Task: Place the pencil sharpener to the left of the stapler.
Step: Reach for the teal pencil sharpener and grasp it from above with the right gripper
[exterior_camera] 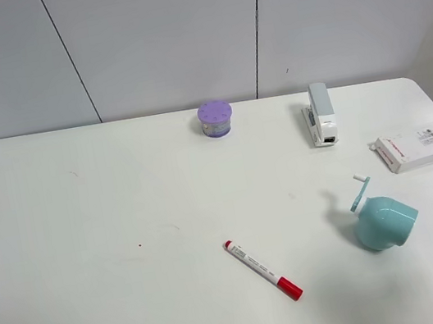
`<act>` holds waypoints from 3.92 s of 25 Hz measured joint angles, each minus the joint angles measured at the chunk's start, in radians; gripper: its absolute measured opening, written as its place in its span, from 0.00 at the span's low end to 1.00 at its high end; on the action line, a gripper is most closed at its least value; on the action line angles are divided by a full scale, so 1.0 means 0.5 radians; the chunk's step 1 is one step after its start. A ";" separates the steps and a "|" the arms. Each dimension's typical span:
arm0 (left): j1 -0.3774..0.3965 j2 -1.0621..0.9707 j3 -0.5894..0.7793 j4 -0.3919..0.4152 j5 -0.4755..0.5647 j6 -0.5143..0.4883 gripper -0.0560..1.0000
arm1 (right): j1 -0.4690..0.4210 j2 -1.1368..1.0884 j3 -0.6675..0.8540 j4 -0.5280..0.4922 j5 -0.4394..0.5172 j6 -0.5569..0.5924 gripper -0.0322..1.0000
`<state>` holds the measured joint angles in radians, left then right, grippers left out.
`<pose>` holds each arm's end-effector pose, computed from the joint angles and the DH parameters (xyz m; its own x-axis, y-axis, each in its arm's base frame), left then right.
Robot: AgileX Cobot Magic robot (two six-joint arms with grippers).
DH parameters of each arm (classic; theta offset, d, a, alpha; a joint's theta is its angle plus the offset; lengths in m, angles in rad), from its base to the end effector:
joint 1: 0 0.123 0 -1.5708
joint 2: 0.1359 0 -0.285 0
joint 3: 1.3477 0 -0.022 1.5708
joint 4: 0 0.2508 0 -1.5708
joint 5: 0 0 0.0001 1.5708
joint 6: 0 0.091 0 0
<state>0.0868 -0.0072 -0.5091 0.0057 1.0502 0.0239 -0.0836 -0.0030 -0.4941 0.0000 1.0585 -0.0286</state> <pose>-0.0066 -0.0001 0.2806 -0.4326 -0.0108 -0.9015 -0.0796 0.9965 0.0262 -0.0045 0.0004 0.2758 -0.4572 0.0096 -0.8893 0.0705 0.9972 -0.0254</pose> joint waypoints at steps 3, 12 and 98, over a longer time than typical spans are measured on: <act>0.000 0.000 0.000 0.000 0.000 0.000 0.99 | 0.000 0.000 0.000 0.000 0.000 0.000 0.99; 0.000 0.000 0.000 0.000 0.000 0.000 0.99 | 0.000 0.000 0.000 0.000 0.000 0.000 0.99; 0.000 0.000 0.000 0.000 0.000 0.000 0.99 | 0.512 2.534 -0.393 -0.038 -0.492 -0.875 0.99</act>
<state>0.0868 -0.0072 -0.5091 0.0057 1.0502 0.0239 0.1722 1.2638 -0.6907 -0.0191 0.8125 -0.4660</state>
